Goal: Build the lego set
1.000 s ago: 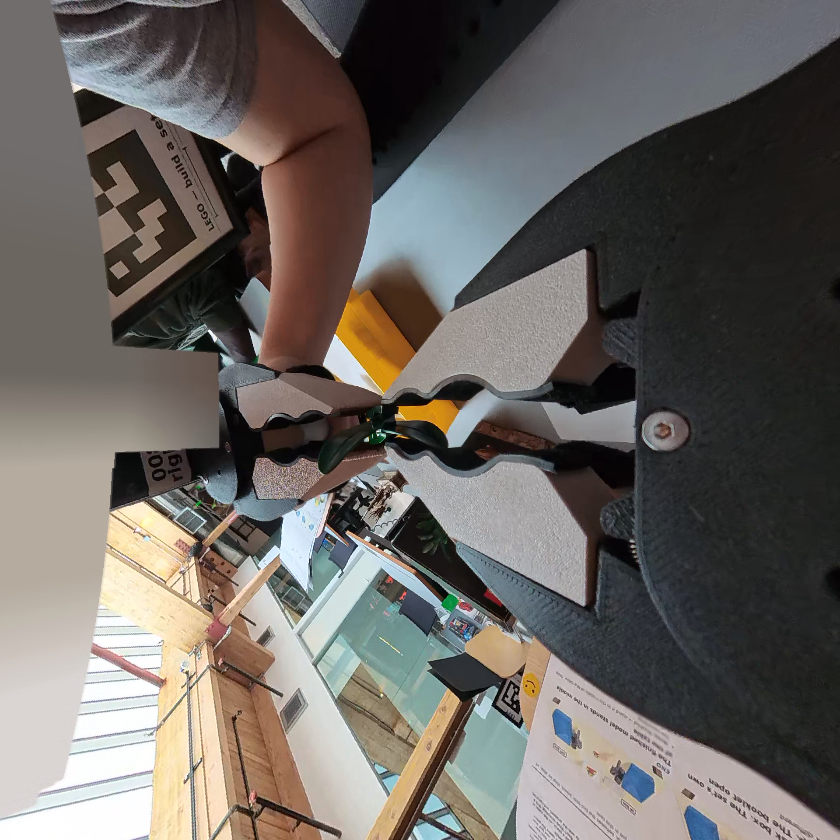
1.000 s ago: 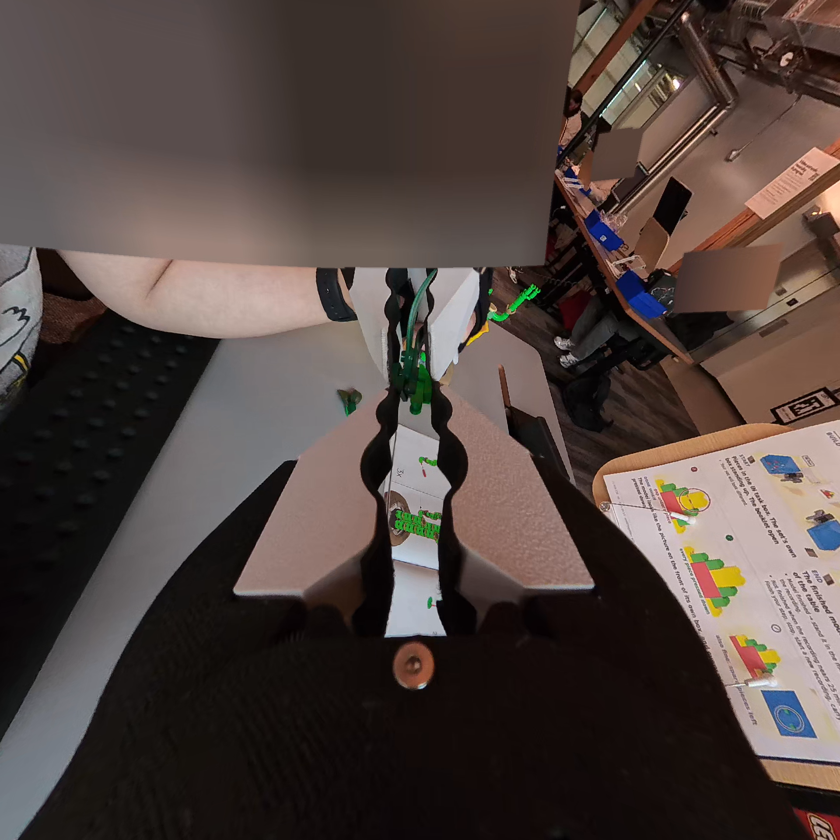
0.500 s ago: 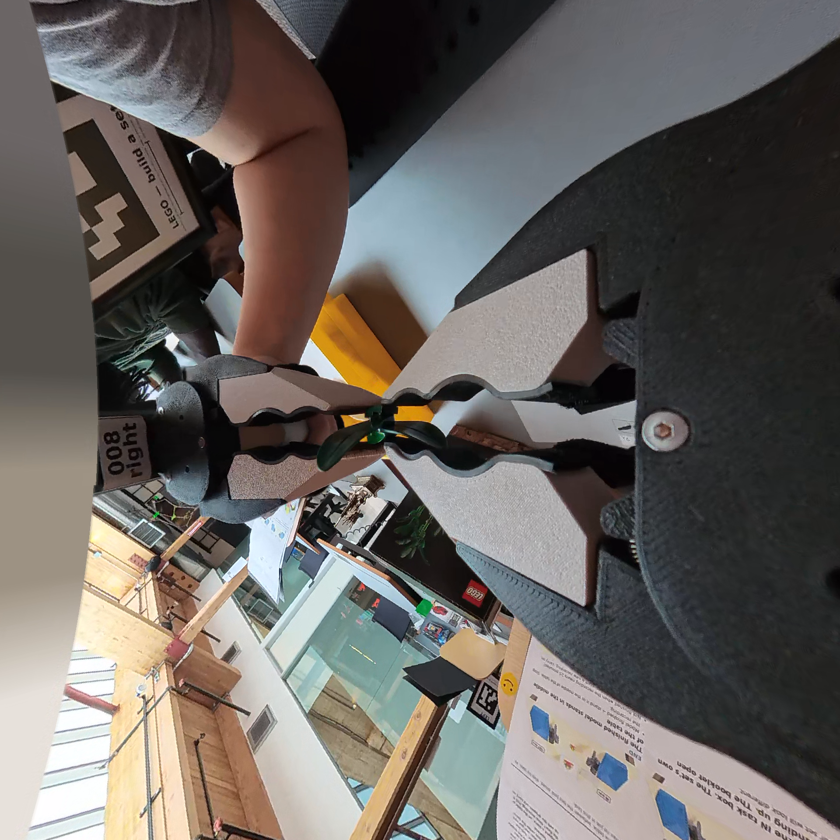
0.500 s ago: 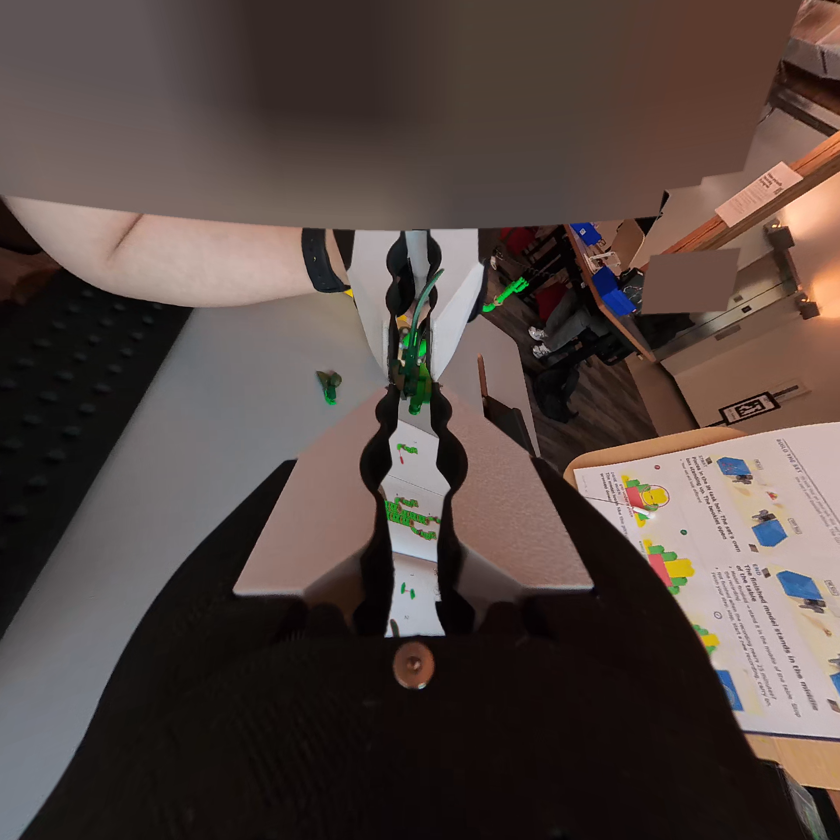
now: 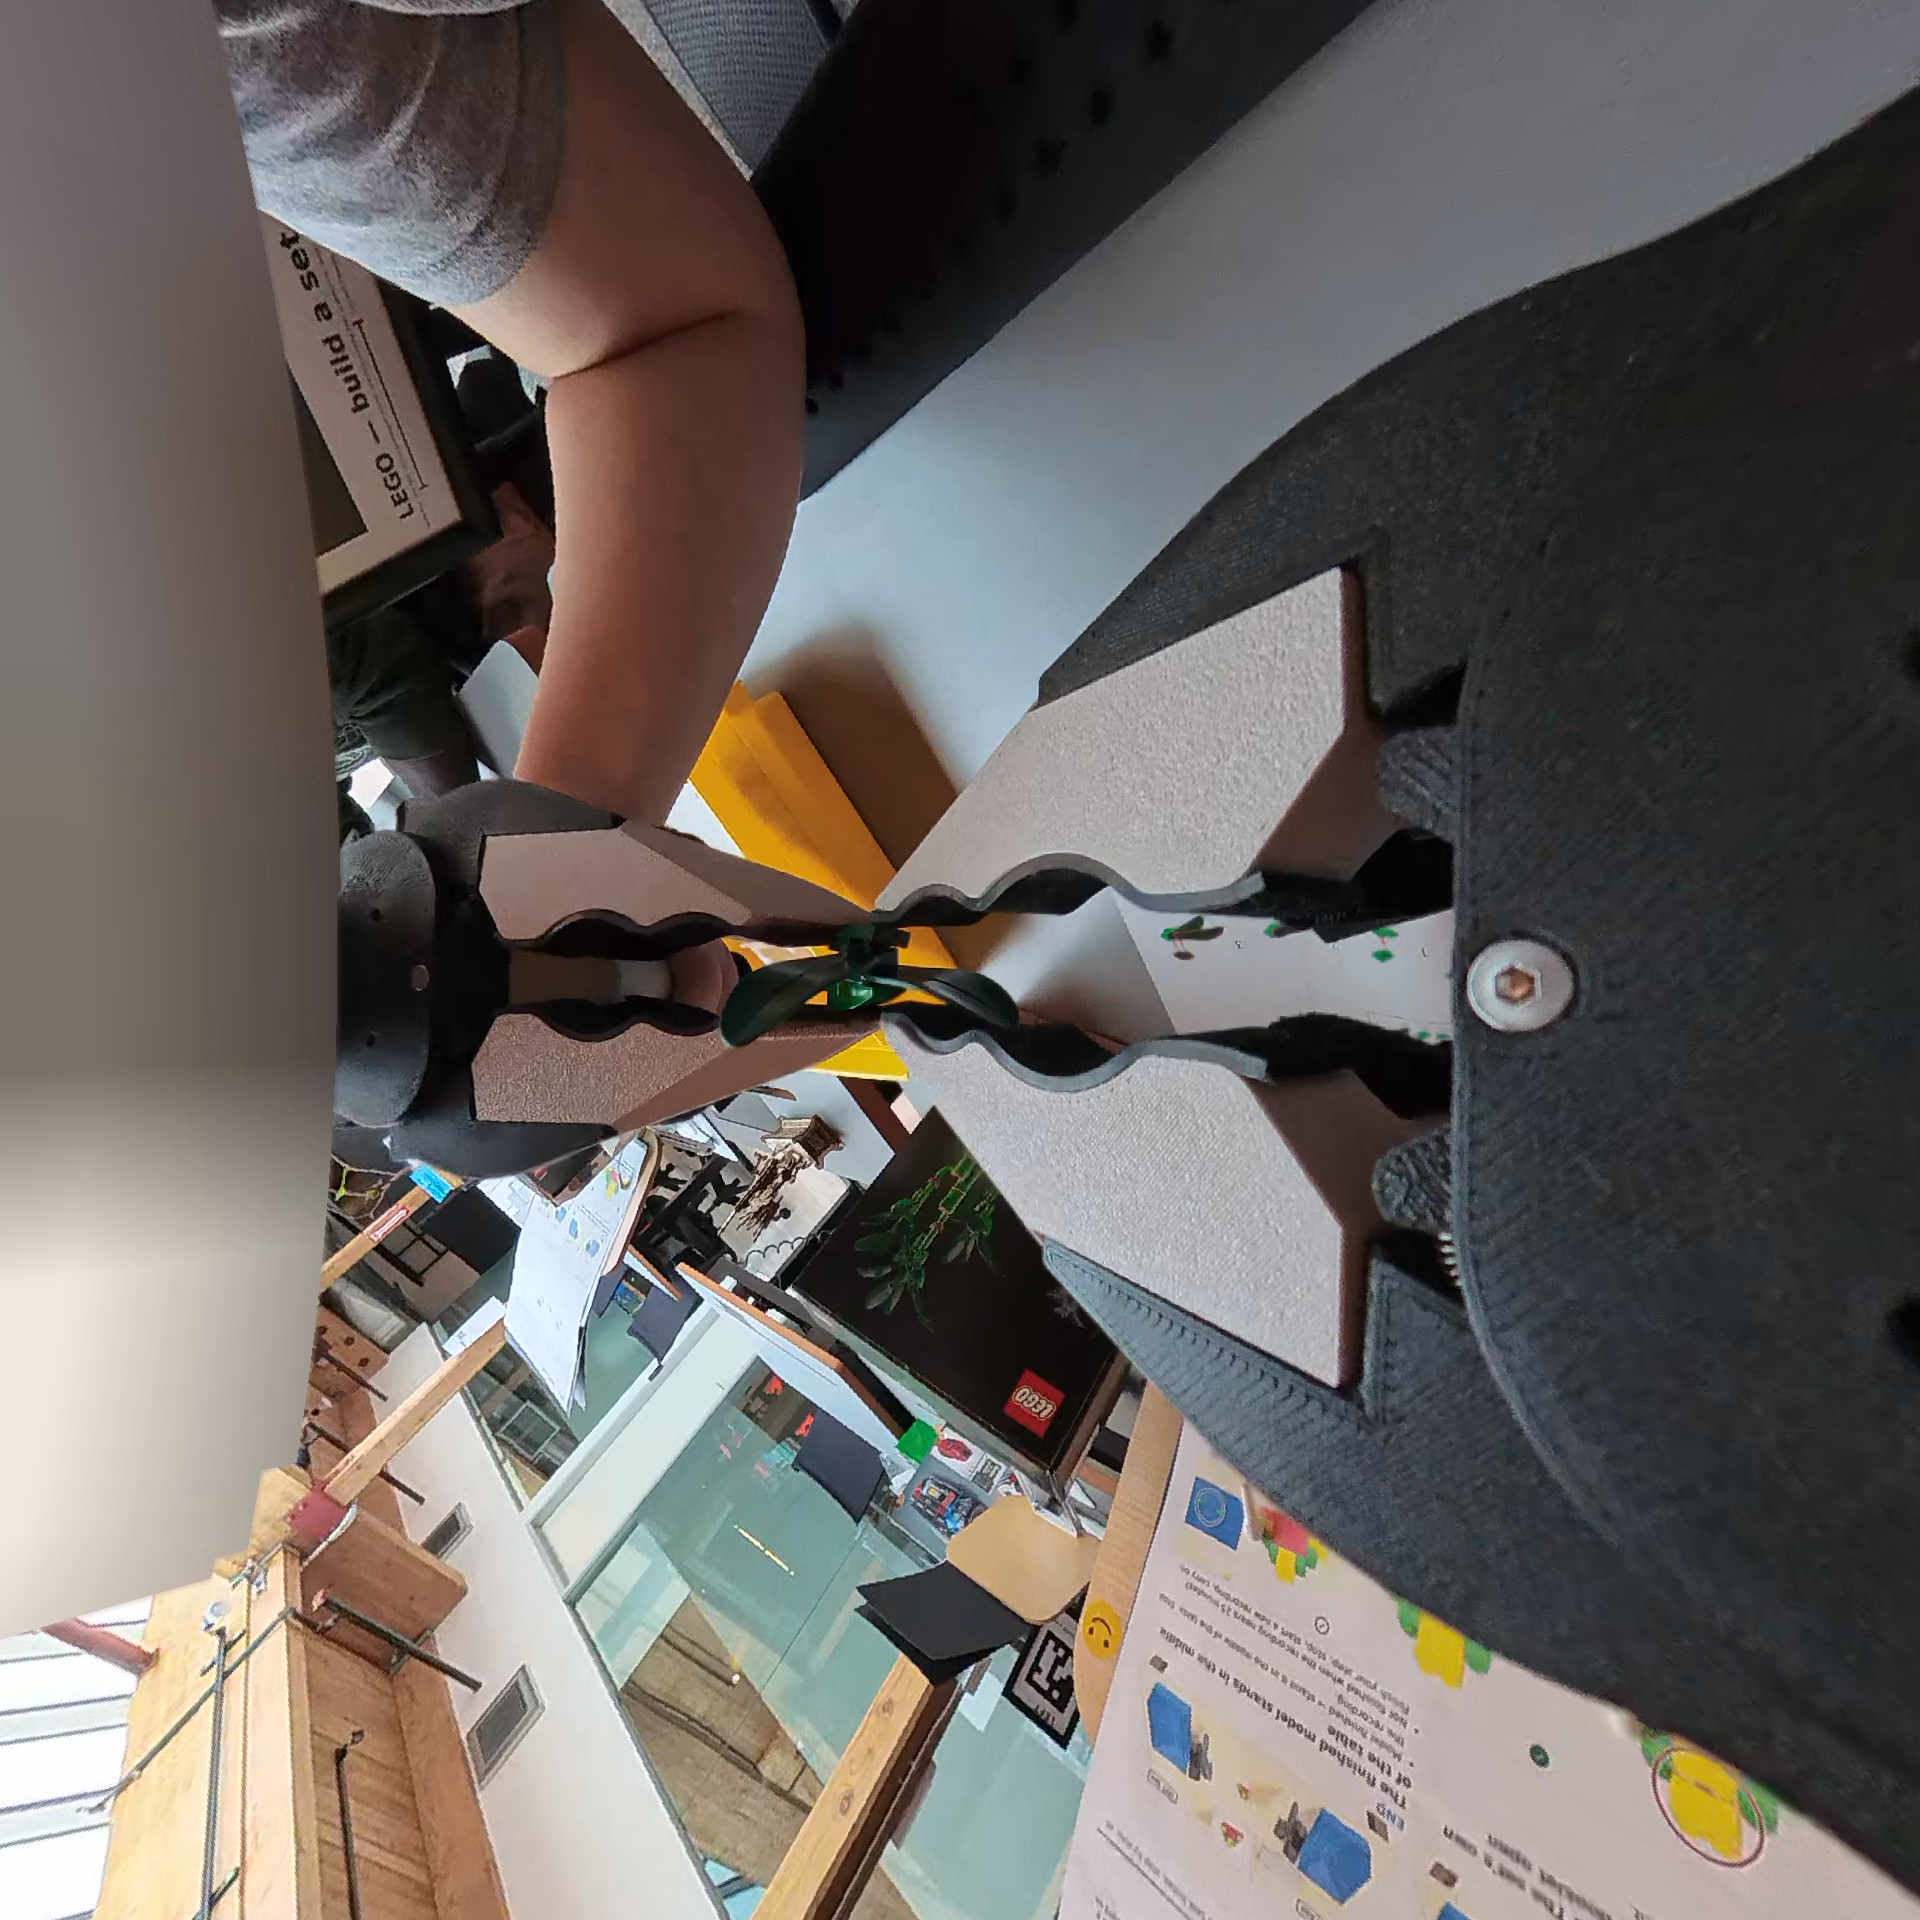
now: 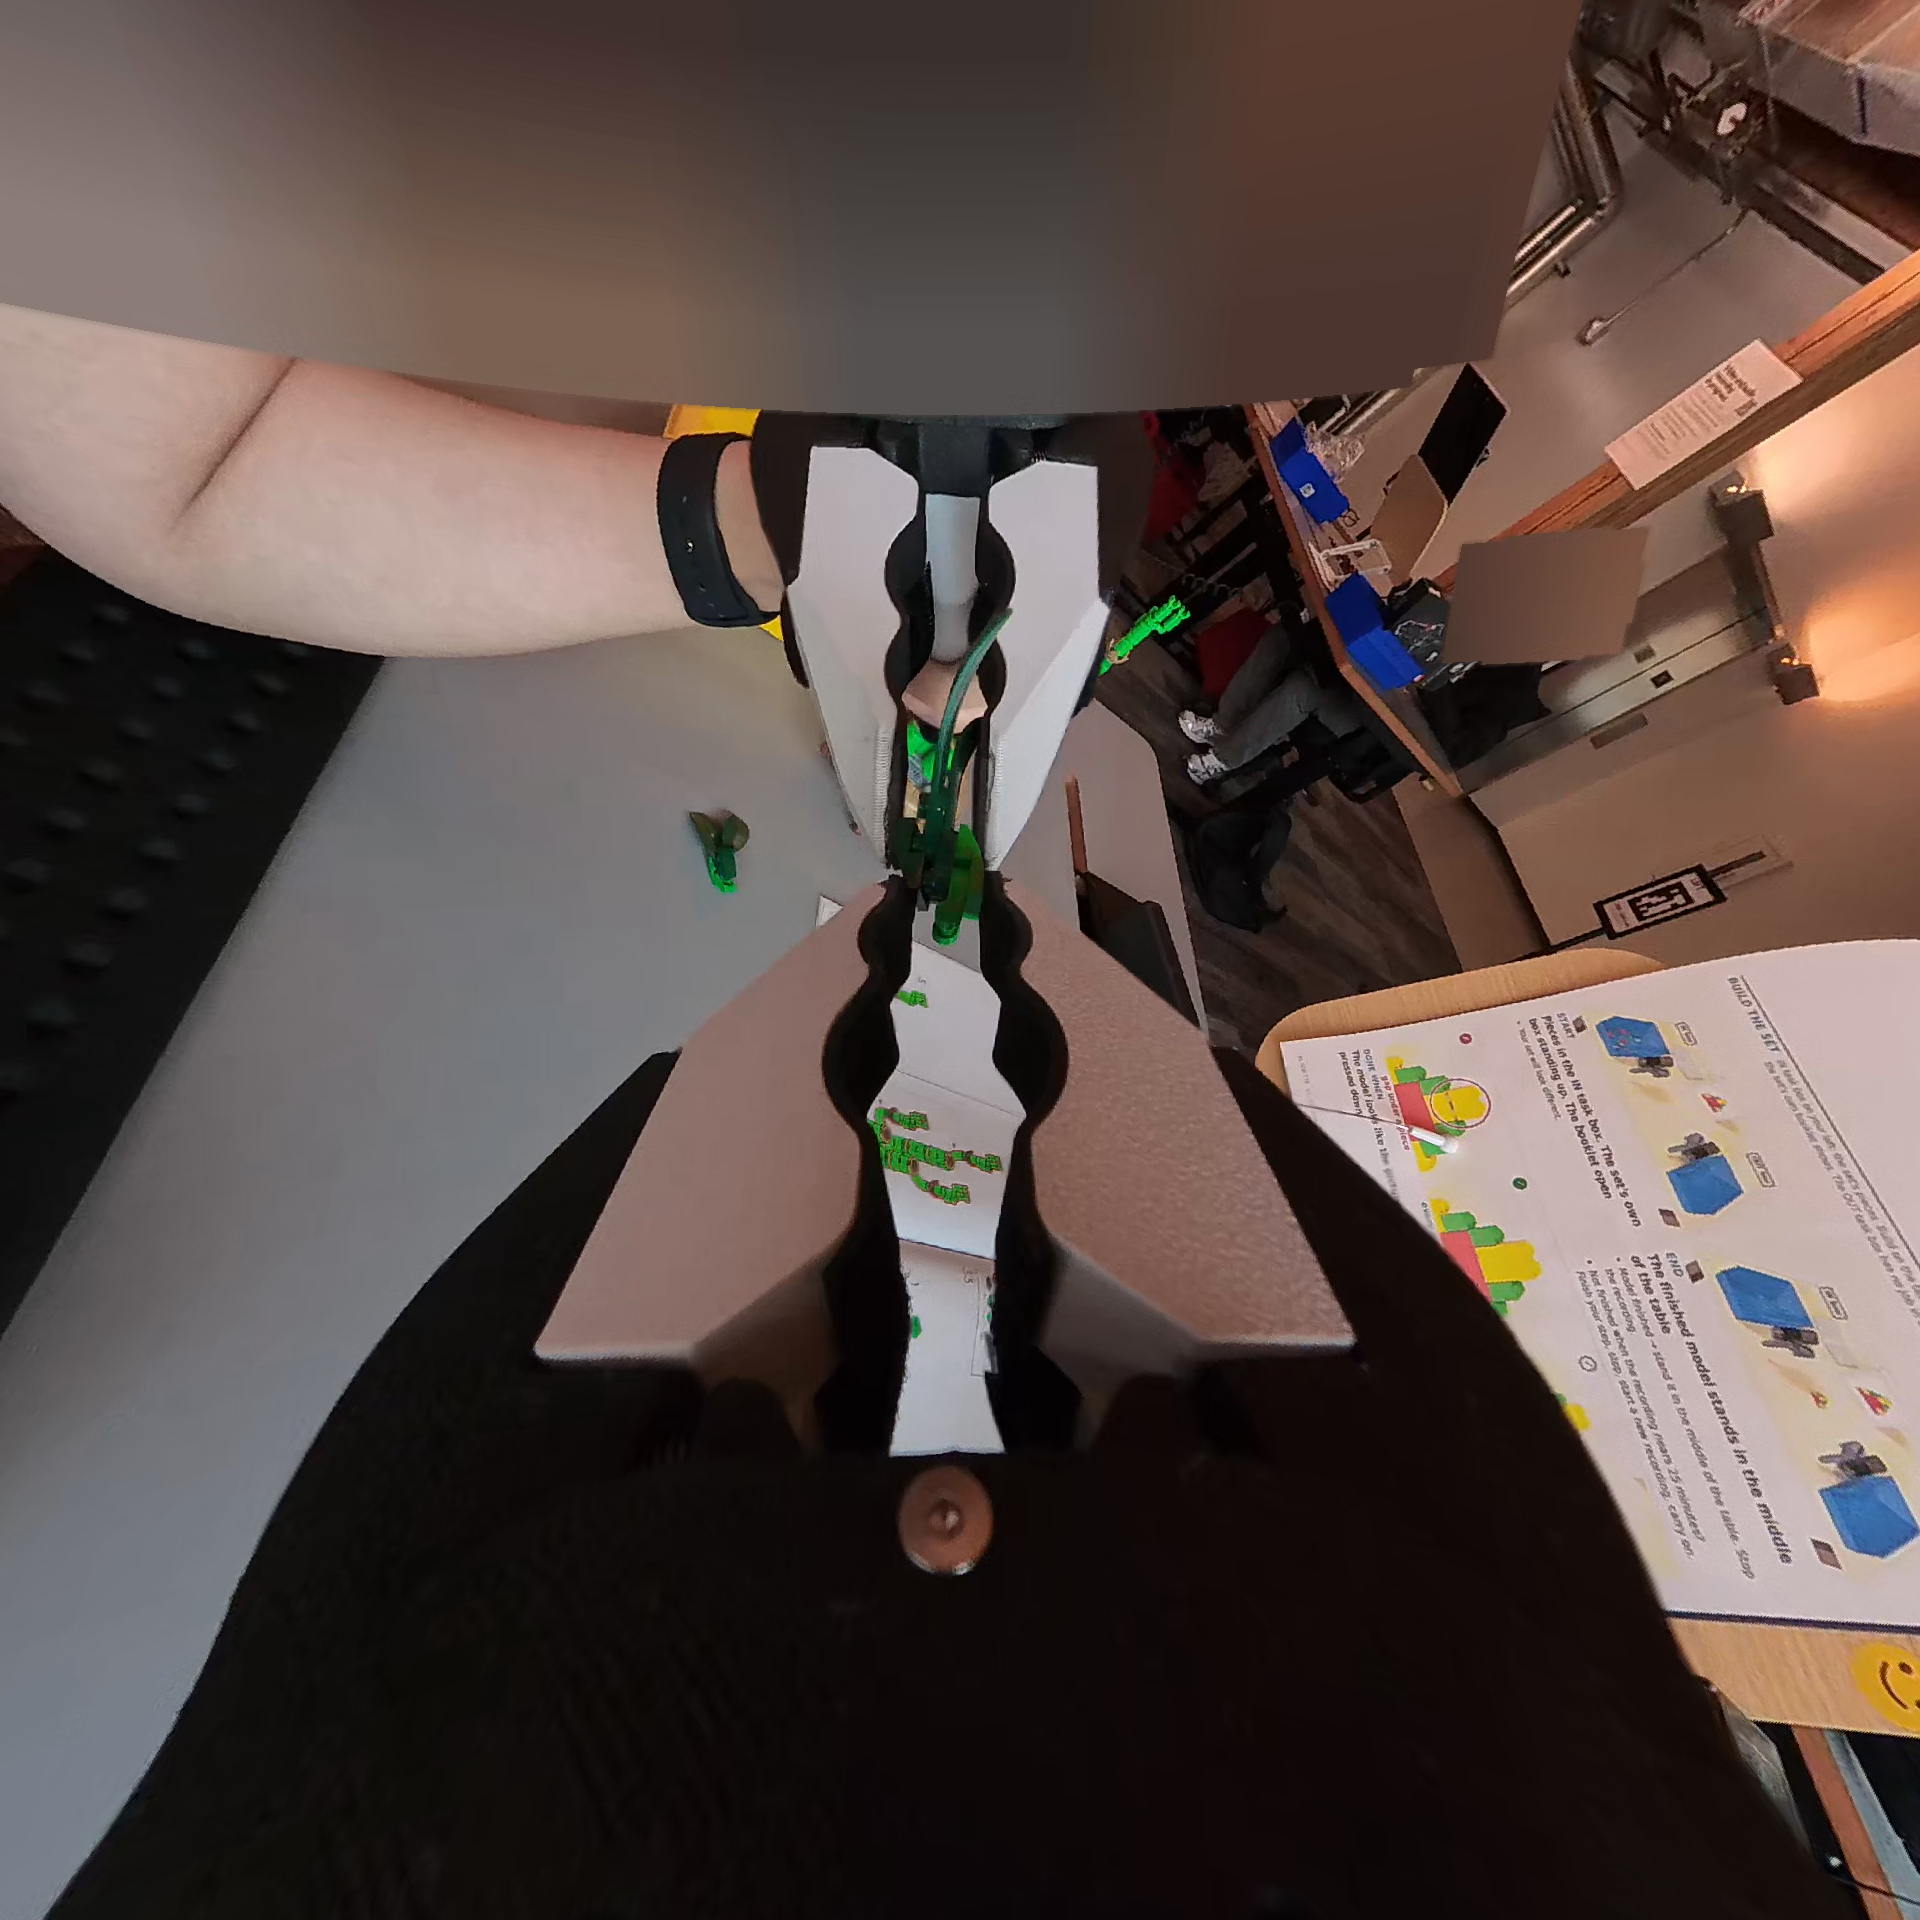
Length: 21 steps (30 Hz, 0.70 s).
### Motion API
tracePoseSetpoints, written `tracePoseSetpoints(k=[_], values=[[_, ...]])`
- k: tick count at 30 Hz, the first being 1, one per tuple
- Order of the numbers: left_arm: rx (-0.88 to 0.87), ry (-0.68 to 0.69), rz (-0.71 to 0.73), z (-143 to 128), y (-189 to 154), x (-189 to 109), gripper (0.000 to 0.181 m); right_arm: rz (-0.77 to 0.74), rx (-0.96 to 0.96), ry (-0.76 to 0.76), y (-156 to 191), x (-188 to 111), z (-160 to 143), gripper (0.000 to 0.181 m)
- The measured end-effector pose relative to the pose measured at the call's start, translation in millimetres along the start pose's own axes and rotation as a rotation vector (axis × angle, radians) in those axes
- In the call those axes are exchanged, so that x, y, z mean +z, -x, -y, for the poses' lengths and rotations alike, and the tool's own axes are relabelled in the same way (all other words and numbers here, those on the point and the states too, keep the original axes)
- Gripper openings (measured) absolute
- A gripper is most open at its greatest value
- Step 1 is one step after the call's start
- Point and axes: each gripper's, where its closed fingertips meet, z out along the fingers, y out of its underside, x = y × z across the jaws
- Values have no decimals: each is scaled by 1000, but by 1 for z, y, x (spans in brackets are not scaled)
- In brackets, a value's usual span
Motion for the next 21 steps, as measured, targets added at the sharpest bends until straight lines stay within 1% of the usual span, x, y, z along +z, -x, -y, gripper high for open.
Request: tracePoseSetpoints(k=[4, 7, 8, 13, 18, 21], values=[[-95, -6, -40, 0, 1, -1, 11, -13, -3, 7, -1, 1, 1, 12], [-177, -60, -82, 5, 2, -3, 11, -5, 36, -42, -3, 0, 7, 13], [-195, -60, -90, 4, 3, -3, 11, 5, 64, -34, -3, 1, 5, 13], [-230, -33, -93, -3, 4, -2, 12, 43, 136, -32, -3, 4, -2, 13], [-231, -35, -77, -3, 6, -2, 12, 14, 107, -24, -6, 4, -2, 14], [-245, -37, -85, -3, 6, -2, 12, -11, 54, -3, -6, 4, -2, 14]])
